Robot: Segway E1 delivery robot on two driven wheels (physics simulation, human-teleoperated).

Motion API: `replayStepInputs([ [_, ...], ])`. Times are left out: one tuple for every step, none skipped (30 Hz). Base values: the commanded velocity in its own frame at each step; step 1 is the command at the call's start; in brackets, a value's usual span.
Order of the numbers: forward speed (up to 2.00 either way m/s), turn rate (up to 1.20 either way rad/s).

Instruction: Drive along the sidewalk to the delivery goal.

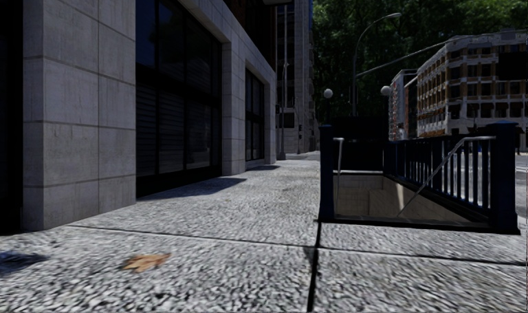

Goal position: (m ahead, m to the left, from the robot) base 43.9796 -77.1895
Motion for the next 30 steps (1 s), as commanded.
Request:
replayStepInputs([
  [1.65, 0.3],
  [1.65, 0.27],
  [1.65, 0.27],
  [1.65, 0.18],
  [1.65, 0.09],
  [1.65, 0.04],
  [1.65, 0.0],
  [1.65, 0.0],
  [1.65, 0.0],
  [1.65, 0.0],
  [1.65, 0.0],
  [1.65, 0.0],
  [1.65, 0.0],
  [1.65, 0.0],
  [1.65, 0.0],
  [1.65, 0.0],
  [1.65, 0.0],
  [1.65, 0.0],
  [1.65, 0.0],
  [1.65, 0.0],
  [1.65, 0.0],
  [1.65, 0.0],
  [1.65, 0.0],
  [1.65, 0.0],
  [1.65, 0.0],
  [1.65, 0.0],
  [1.65, 0.0],
  [1.65, 0.0],
  [1.65, 0.0],
  [1.65, 0.0],
])
